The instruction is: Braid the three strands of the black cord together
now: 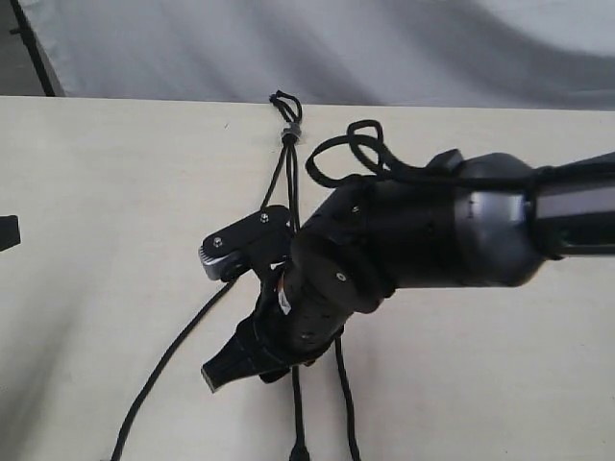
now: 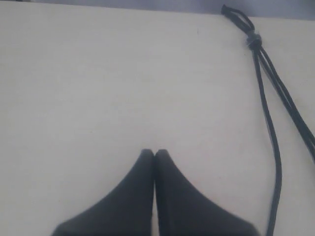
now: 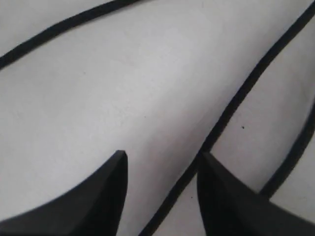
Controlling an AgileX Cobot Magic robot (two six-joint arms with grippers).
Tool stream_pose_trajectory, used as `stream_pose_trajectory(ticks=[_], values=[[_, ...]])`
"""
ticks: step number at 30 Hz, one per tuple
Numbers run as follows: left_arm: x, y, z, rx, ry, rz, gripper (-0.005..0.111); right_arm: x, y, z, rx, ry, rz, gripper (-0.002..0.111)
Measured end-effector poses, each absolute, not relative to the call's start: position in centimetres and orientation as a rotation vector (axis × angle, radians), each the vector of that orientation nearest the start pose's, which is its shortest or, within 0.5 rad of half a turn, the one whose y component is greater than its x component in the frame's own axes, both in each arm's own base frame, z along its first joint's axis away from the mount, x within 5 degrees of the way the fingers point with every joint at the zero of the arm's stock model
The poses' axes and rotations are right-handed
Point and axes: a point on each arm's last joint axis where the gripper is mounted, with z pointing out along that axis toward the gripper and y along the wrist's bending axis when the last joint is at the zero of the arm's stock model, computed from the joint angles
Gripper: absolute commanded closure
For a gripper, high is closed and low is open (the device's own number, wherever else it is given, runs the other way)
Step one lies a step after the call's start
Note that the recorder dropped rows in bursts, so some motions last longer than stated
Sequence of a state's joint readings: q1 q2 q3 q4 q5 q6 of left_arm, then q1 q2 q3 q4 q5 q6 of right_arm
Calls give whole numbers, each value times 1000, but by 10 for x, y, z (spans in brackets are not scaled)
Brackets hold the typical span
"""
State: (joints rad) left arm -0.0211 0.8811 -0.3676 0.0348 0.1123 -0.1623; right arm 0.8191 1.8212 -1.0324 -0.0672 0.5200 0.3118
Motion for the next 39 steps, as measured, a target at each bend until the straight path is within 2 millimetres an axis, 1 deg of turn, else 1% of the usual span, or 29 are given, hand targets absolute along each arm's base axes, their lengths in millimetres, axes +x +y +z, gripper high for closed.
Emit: stream_pose_trajectory(ticks=[2, 4, 6, 7, 8, 10, 12, 13, 14, 15, 16, 17, 18, 19, 20, 22, 24, 26, 27, 29, 31, 34, 39], values=[[166, -3, 235, -115, 2107, -85, 107, 238, 250, 142, -779, 2749, 184, 64], [166, -3, 235, -115, 2107, -85, 107, 238, 250, 131, -785, 2779, 161, 70], [166, -3, 235, -115, 2107, -85, 107, 238, 250, 121, -791, 2805, 141, 91], [166, -3, 235, -115, 2107, -85, 107, 238, 251, 121, -791, 2804, 142, 105], [166, -3, 235, -115, 2107, -85, 107, 239, 251, 122, -790, 2803, 144, 108], [166, -3, 235, -122, 2107, -90, 107, 240, 251, 122, -803, 2795, 143, 109], [166, -3, 235, -128, 2107, -94, 107, 242, 254, 138, -840, 2769, 146, 109], [166, -3, 235, -130, 2107, -96, 107, 246, 257, 164, -880, 2710, 155, 109], [166, -3, 235, -130, 2107, -96, 107, 249, 257, 181, -894, 2665, 154, 109], [166, -3, 235, -130, 2107, -96, 107, 255, 254, 214, -901, 2577, 136, 109], [166, -3, 235, -130, 2107, -96, 107, 258, 250, 233, -887, 2529, 122, 109], [166, -3, 235, -130, 2107, -96, 107, 265, 236, 269, -828, 2451, 90, 109], [166, -3, 235, -130, 2107, -96, 107, 268, 226, 286, -786, 2414, 70, 109], [166, -3, 235, -130, 2107, -96, 107, 272, 201, 316, -690, 2360, 37, 109], [166, -3, 235, -130, 2107, -96, 107, 275, 189, 326, -644, 2344, 20, 109], [166, -3, 235, -130, 2107, -96, 107, 280, 155, 344, -511, 2338, -24, 109], [166, -3, 235, -130, 2107, -96, 107, 285, 125, 352, -387, 2362, -78, 109], [166, -3, 235, -130, 2107, -96, 107, 292, 94, 349, -269, 2402, -136, 109], [166, -3, 235, -130, 2107, -96, 107, 295, 81, 343, -215, 2427, -157, 109], [166, -3, 235, -130, 2107, -96, 107, 300, 62, 326, -133, 2483, -172, 109], [166, -3, 235, -130, 2107, -96, 107, 305, 47, 303, -63, 2539, -171, 109], [165, -3, 234, -131, 2114, -96, 107, 311, 34, 265, -19, 2610, -171, 109], [165, -3, 234, -131, 2114, -96, 107, 322, 33, 209, -16, 2712, -150, 109]])
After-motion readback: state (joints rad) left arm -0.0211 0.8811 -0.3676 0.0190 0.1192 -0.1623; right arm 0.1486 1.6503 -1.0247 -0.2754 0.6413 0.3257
